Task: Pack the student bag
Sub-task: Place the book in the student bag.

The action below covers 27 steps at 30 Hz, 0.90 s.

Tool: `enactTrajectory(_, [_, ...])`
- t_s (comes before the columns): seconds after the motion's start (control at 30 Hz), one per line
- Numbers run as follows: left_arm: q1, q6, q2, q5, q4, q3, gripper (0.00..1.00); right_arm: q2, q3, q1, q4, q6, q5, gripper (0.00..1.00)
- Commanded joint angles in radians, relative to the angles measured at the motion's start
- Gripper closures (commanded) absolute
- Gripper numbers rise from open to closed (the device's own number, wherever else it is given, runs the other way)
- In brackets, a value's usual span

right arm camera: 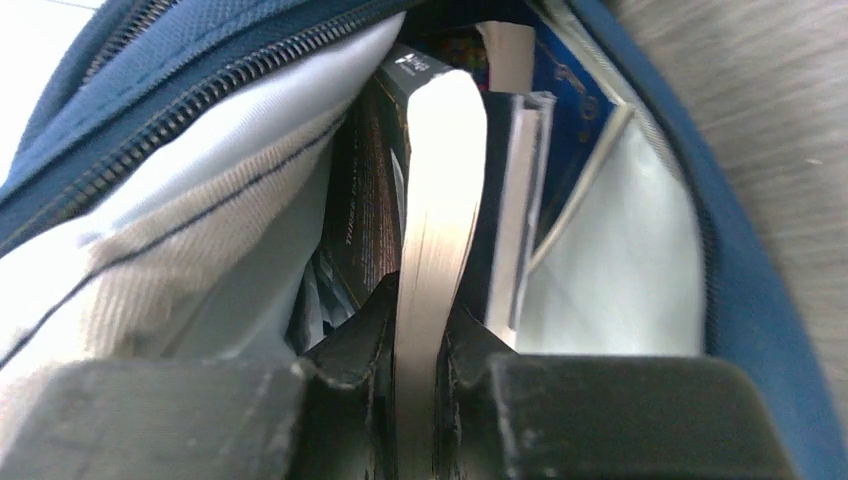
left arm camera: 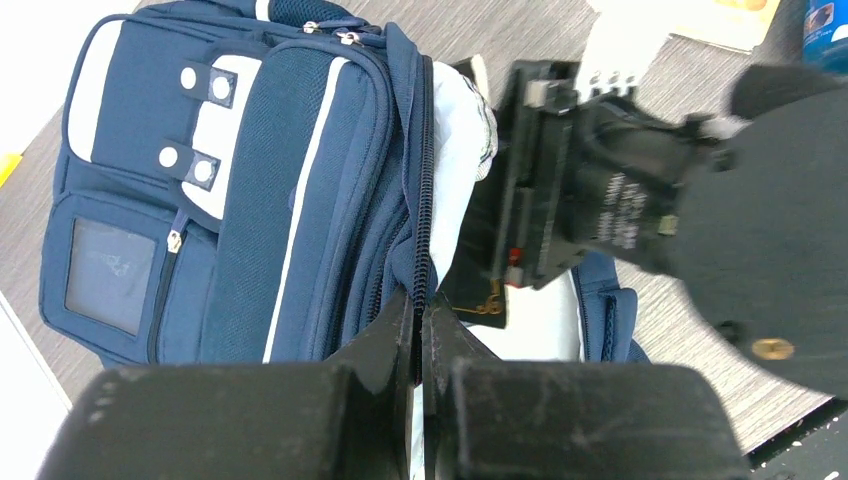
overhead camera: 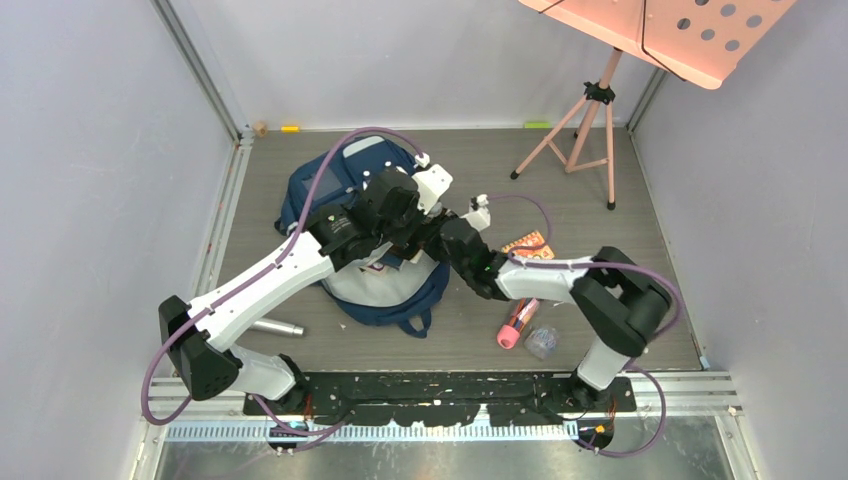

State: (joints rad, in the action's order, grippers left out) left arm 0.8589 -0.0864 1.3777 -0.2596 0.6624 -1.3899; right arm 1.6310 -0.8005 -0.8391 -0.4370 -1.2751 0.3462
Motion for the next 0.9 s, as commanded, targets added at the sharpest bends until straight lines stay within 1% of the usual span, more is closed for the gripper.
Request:
enactTrajectory(0.0, [0.003,0.0,-0.048,0.022,-0.133,-0.023,1.0,0.094,-0.115,-0.009,-0.066,0.082,0.068,0.79])
enactTrajectory(0.03, [0.003,-0.001,-0.048,0.02,-0.133,-0.023,1.0,0.115,-0.132,-0.009,-0.068,0.088,0.063,0.75])
enactTrajectory(0.1, [0.003,-0.002,-0.047,0.018,-0.133,-0.023,1.0,0.132,-0.137,-0.01,-0.067,0.104,0.049,0.61])
enactTrajectory(0.13, [0.003,-0.002,-0.046,0.018,-0.132,-0.023,1.0,0.132,-0.133,-0.01,-0.066,0.109,0.047,0.57])
enactTrajectory(0.17, [0.003,-0.001,-0.046,0.019,-0.132,-0.024,1.0,0.126,-0.115,-0.011,-0.064,0.11,0.049,0.51])
enactTrajectory(0.23, [0.003,-0.002,-0.048,0.019,-0.131,-0.023,1.0,0.101,-0.077,-0.012,-0.063,0.113,0.069,0.43])
enactTrajectory(0.33, [0.003,-0.004,-0.048,0.018,-0.131,-0.024,1.0,0.034,-0.025,-0.011,-0.061,0.151,0.08,0.38])
enactTrajectory(0.43, [0.003,-0.002,-0.047,0.022,-0.13,-0.024,1.0,-0.019,-0.003,-0.011,0.014,0.194,0.09,0.34])
enactTrajectory(0.53, [0.003,-0.002,-0.045,0.023,-0.129,-0.026,1.0,-0.07,0.012,-0.012,0.096,0.226,0.103,0.33])
enactTrajectory(0.63, [0.004,-0.002,-0.041,0.025,-0.127,-0.026,1.0,-0.094,0.04,-0.012,0.102,0.23,0.126,0.35])
enactTrajectory(0.83, [0.004,-0.001,-0.034,0.025,-0.125,-0.027,1.0,-0.071,0.038,-0.012,0.083,0.241,0.092,0.49])
enactTrajectory(0.87, [0.004,-0.002,-0.034,0.025,-0.125,-0.027,1.0,-0.062,0.027,-0.011,0.076,0.244,0.079,0.54])
